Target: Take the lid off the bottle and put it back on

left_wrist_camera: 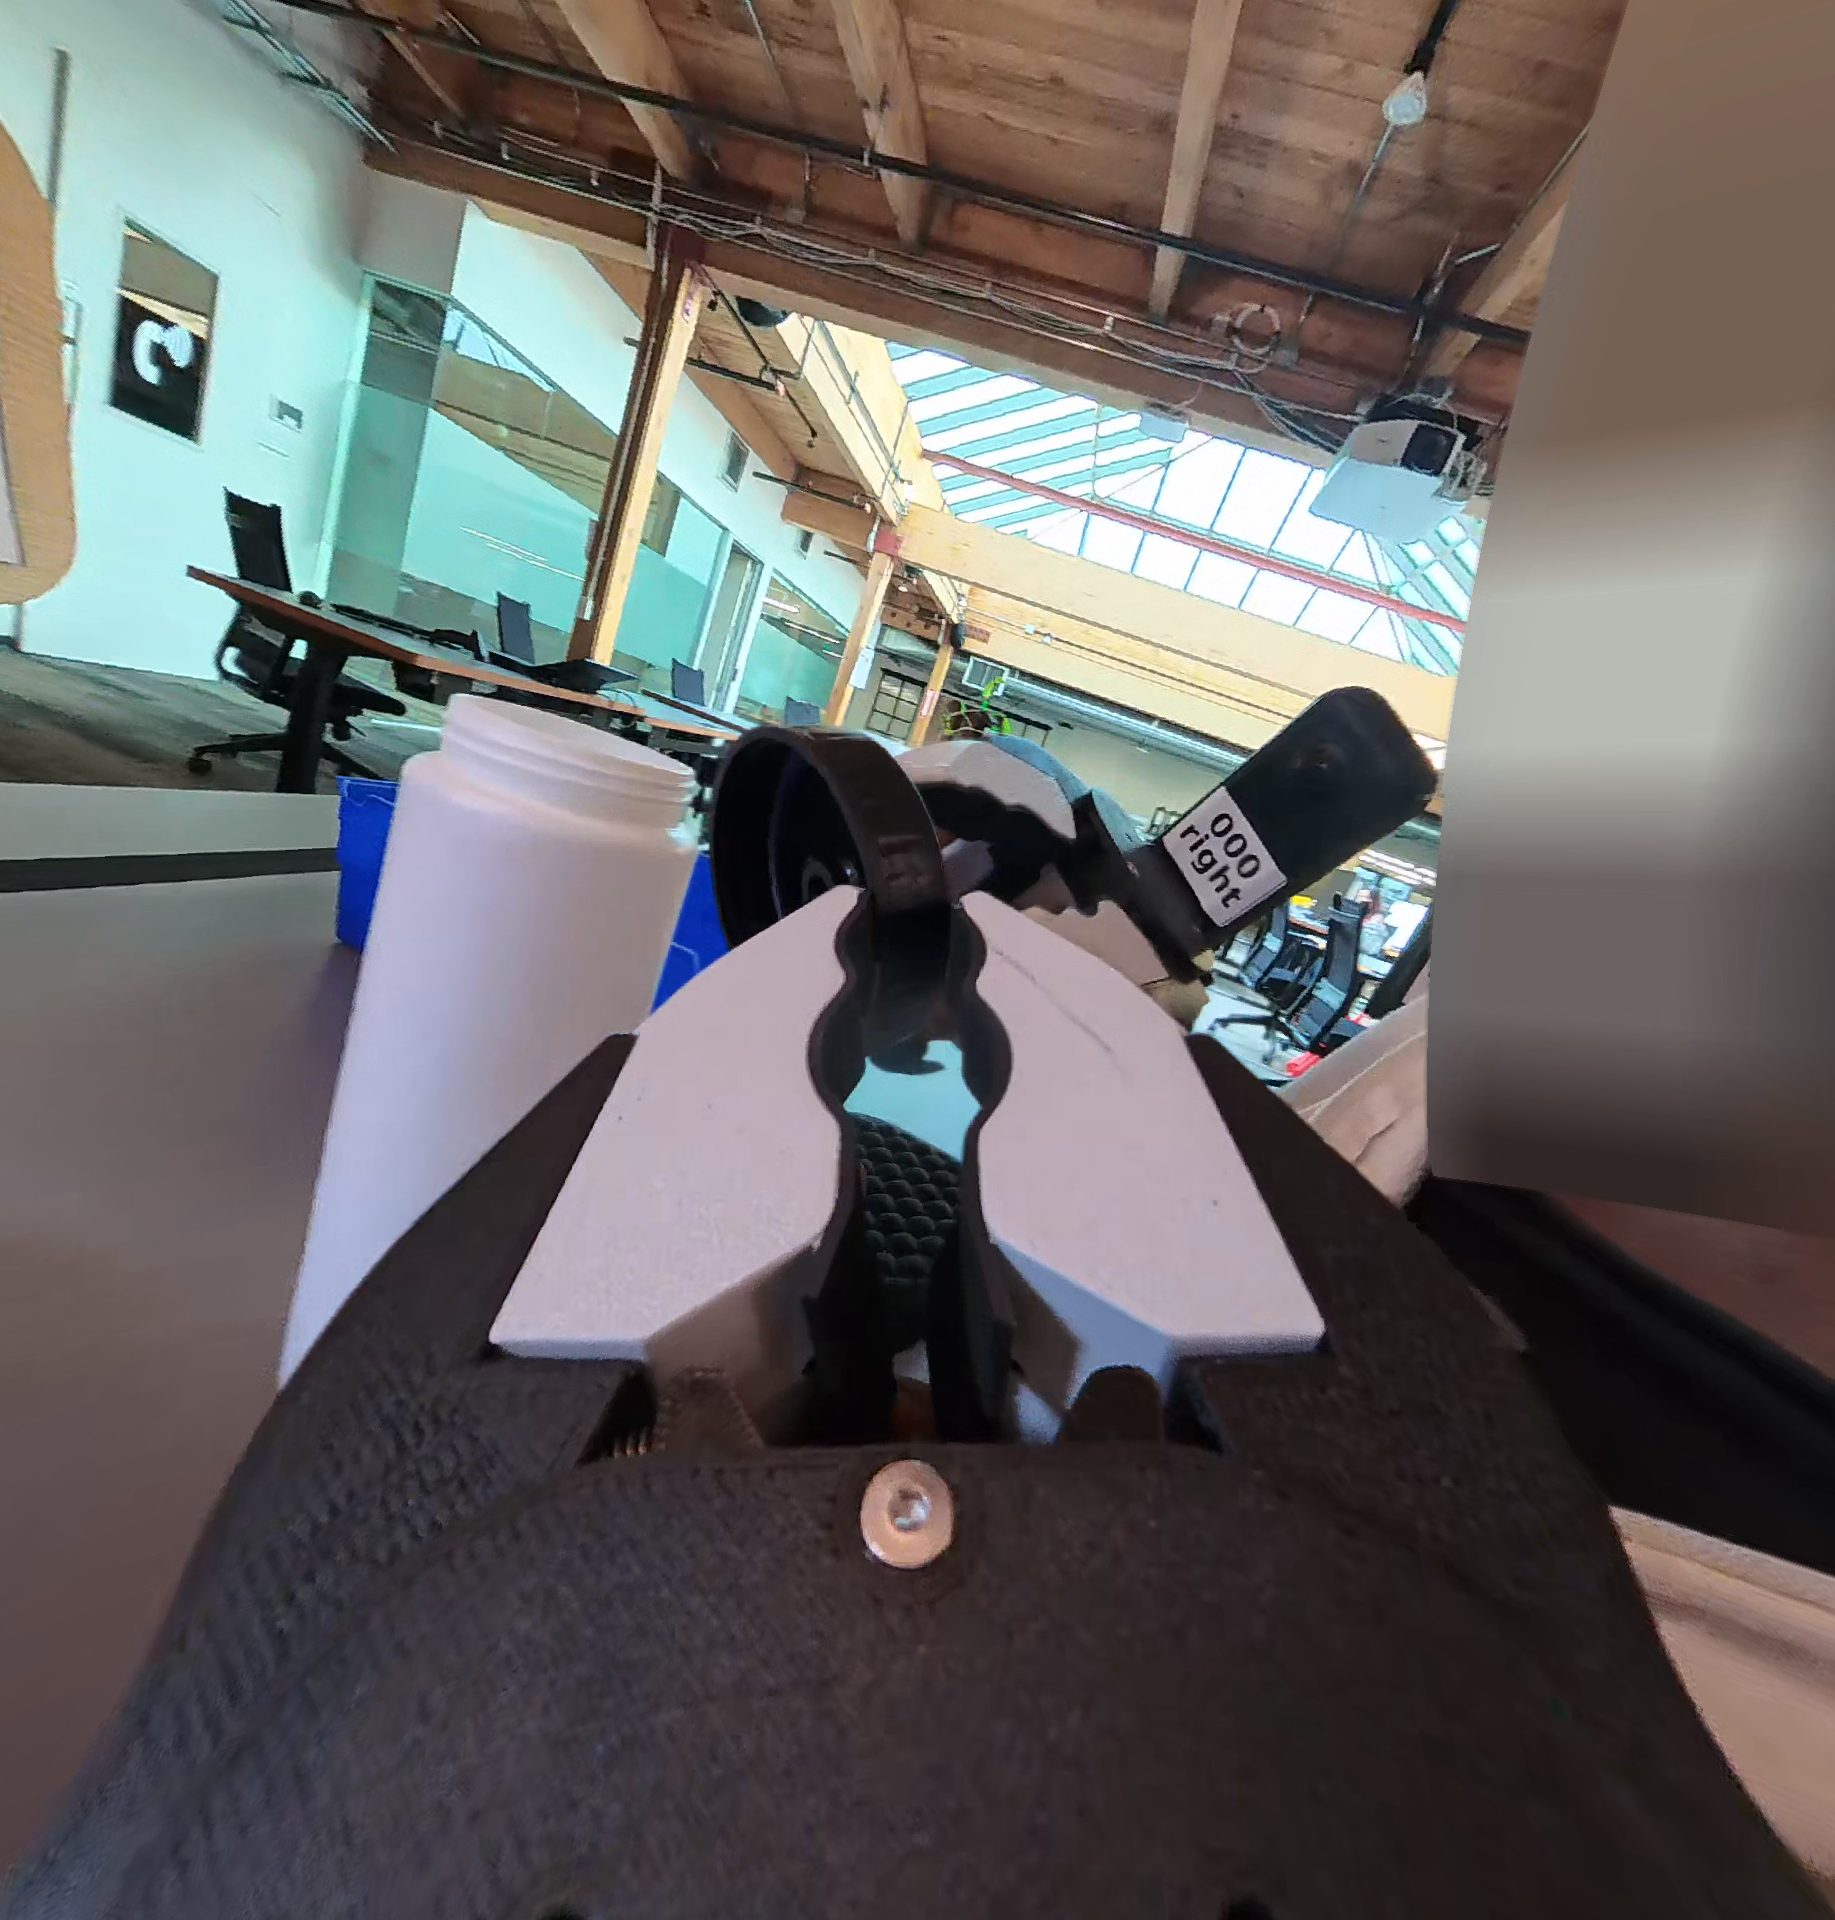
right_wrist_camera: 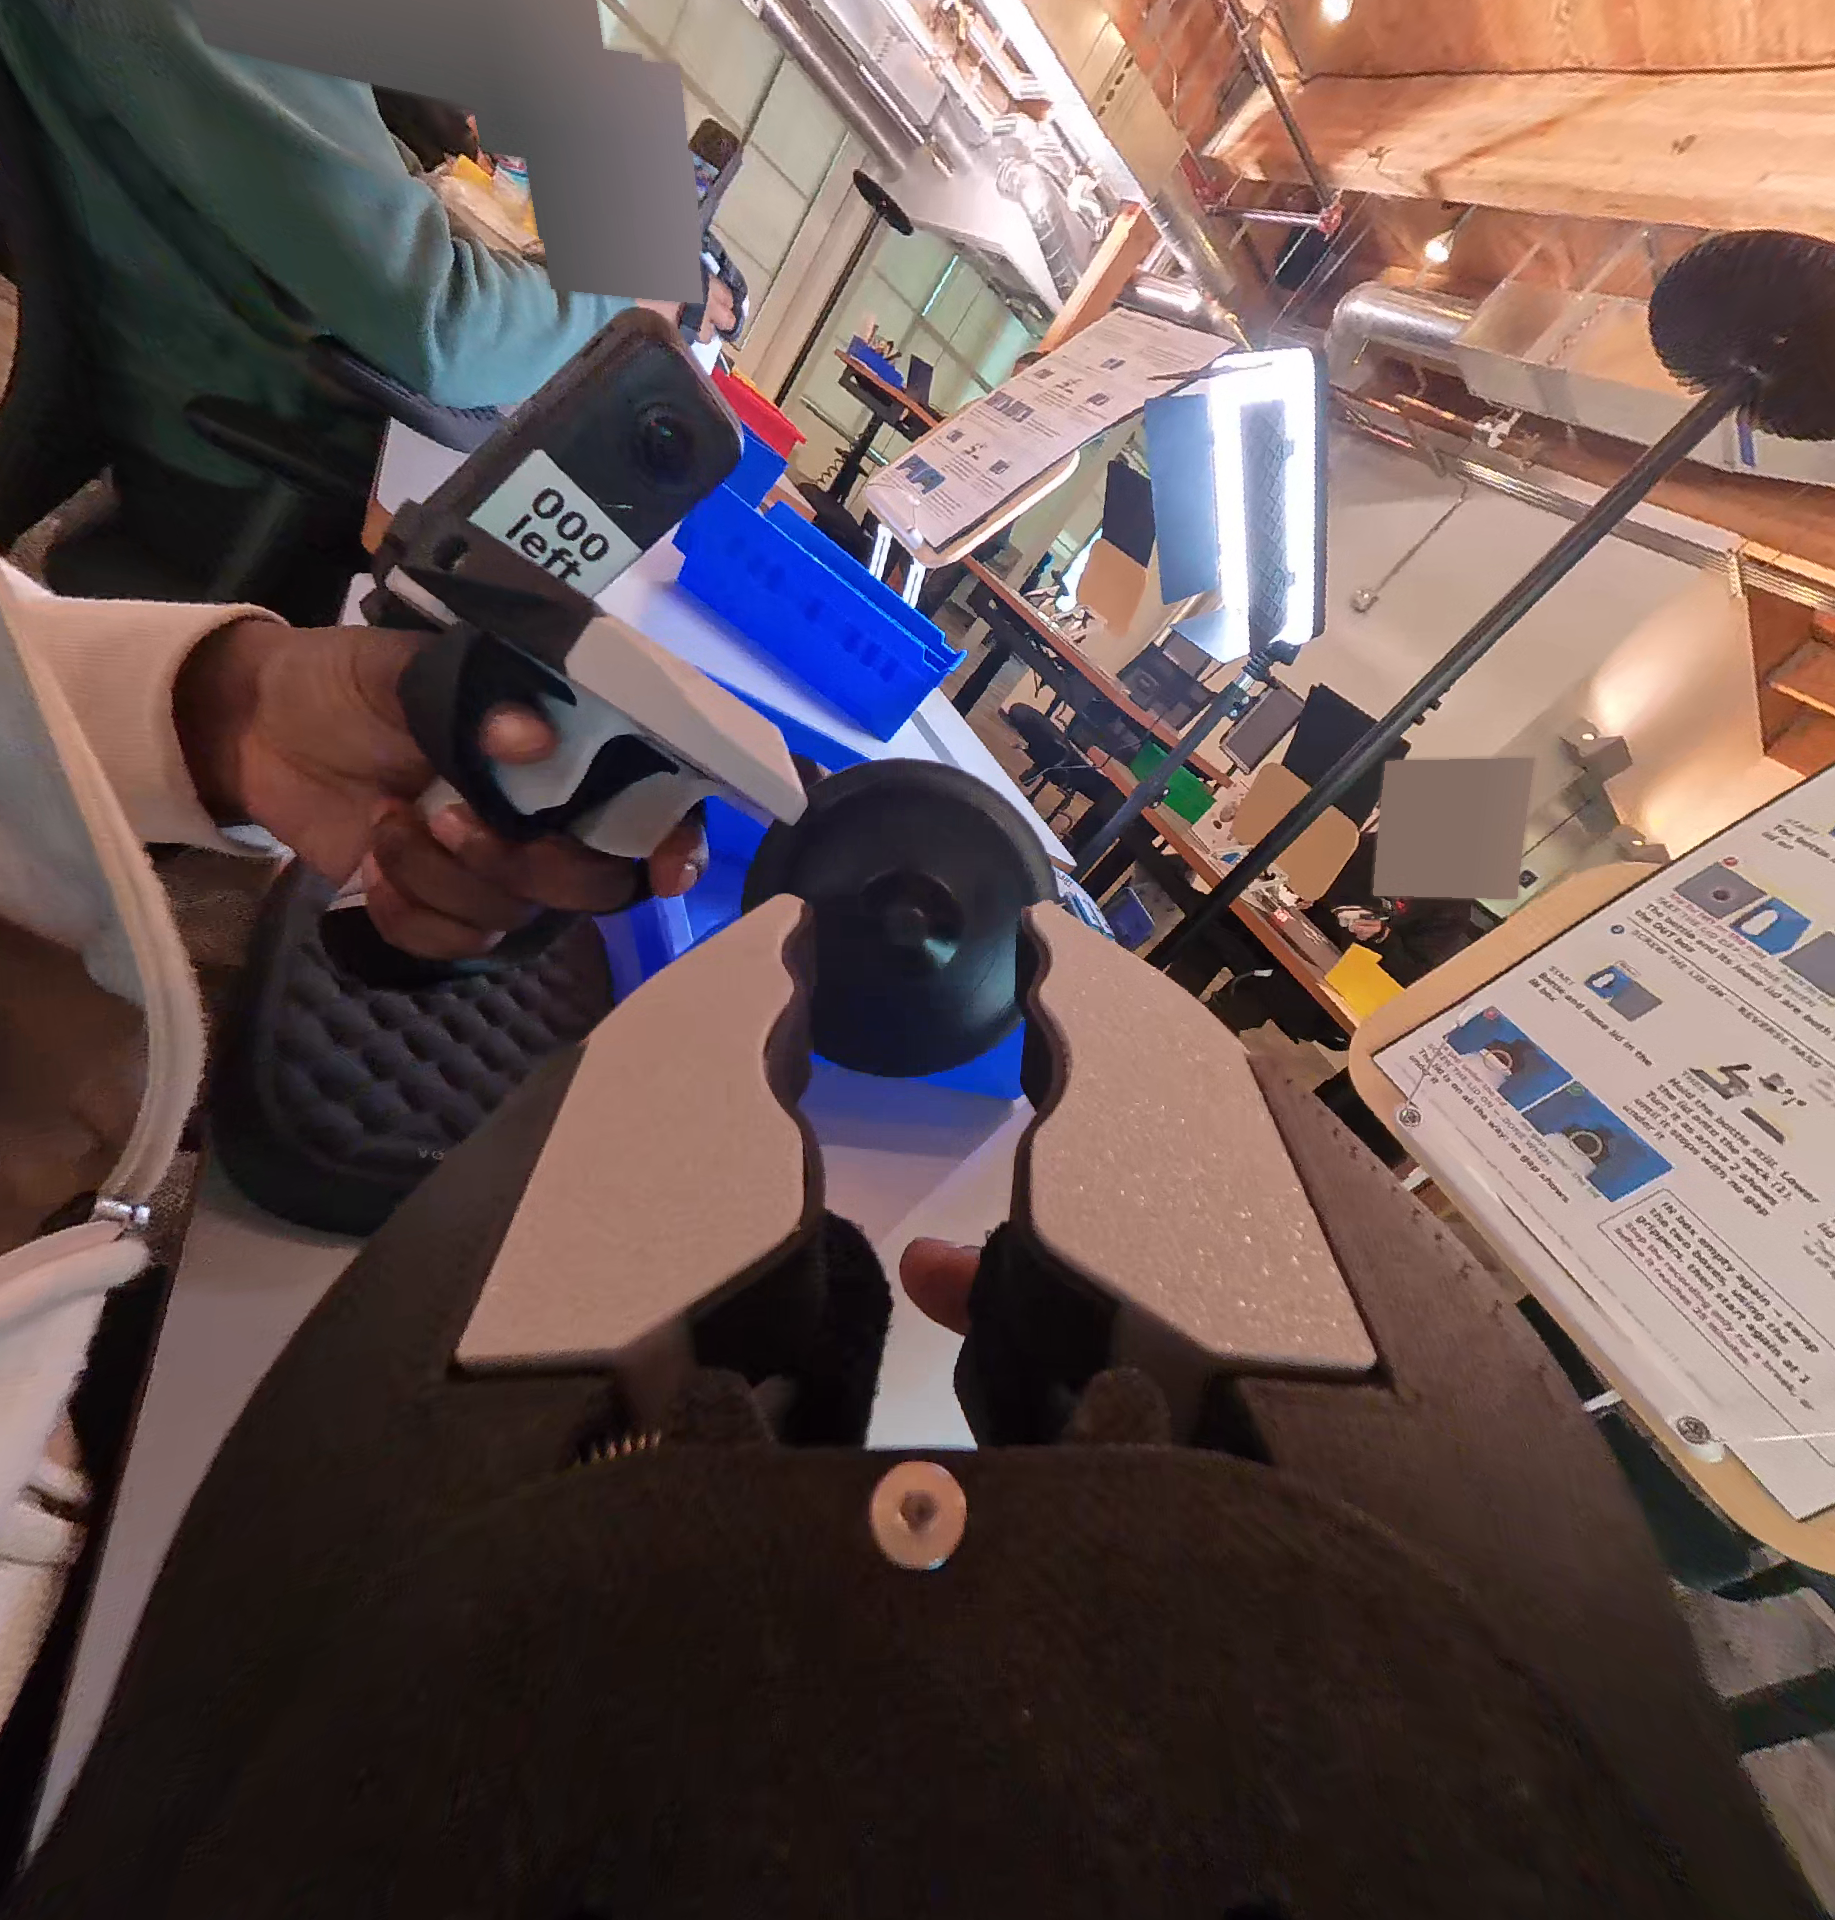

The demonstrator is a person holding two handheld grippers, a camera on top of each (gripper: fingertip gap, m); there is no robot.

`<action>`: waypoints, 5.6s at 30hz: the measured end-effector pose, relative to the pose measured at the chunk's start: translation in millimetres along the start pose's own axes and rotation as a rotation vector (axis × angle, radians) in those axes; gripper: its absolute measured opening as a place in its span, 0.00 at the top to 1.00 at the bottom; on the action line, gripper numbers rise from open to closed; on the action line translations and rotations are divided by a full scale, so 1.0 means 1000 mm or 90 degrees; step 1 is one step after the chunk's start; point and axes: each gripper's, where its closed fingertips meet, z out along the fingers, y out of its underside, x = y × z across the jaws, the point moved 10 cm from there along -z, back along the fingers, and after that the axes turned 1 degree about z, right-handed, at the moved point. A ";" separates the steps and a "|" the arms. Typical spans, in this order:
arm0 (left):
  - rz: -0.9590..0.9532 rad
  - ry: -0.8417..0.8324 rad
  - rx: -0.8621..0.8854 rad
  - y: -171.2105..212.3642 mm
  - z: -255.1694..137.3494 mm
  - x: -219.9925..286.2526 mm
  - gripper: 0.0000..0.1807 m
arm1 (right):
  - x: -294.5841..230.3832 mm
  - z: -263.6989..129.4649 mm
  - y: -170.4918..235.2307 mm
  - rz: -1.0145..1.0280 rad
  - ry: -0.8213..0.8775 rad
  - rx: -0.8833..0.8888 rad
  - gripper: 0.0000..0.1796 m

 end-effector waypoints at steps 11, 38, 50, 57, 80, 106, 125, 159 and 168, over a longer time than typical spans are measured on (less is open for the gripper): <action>-0.003 -0.033 0.027 0.005 0.001 -0.016 0.98 | 0.012 -0.002 0.010 0.053 -0.070 -0.011 0.96; 0.253 -0.186 -0.139 -0.005 0.016 -0.029 0.39 | 0.074 -0.007 -0.015 0.014 -0.158 -0.115 0.88; 0.364 -0.199 -0.214 0.018 0.082 -0.056 0.26 | 0.161 0.072 -0.037 -0.056 -0.565 -0.556 0.88; 0.353 -0.188 -0.207 0.034 0.099 -0.068 0.31 | 0.153 0.087 -0.026 -0.049 -0.615 -0.628 0.88; 0.310 -0.151 -0.135 0.044 0.093 -0.072 0.50 | 0.133 0.030 0.042 0.249 -0.398 -0.168 0.37; 0.307 -0.194 -0.127 0.045 0.093 -0.071 0.51 | 0.065 -0.022 0.032 0.414 0.045 -0.123 0.61; 0.309 -0.177 -0.124 0.048 0.095 -0.068 0.52 | 0.069 0.006 0.046 0.350 0.050 -0.061 0.61; 0.289 -0.169 -0.124 0.045 0.090 -0.071 0.52 | 0.076 0.003 0.040 0.312 -0.048 -0.069 0.52; 0.284 -0.158 -0.126 0.045 0.090 -0.070 0.52 | 0.092 0.013 0.060 0.310 -0.157 -0.028 0.60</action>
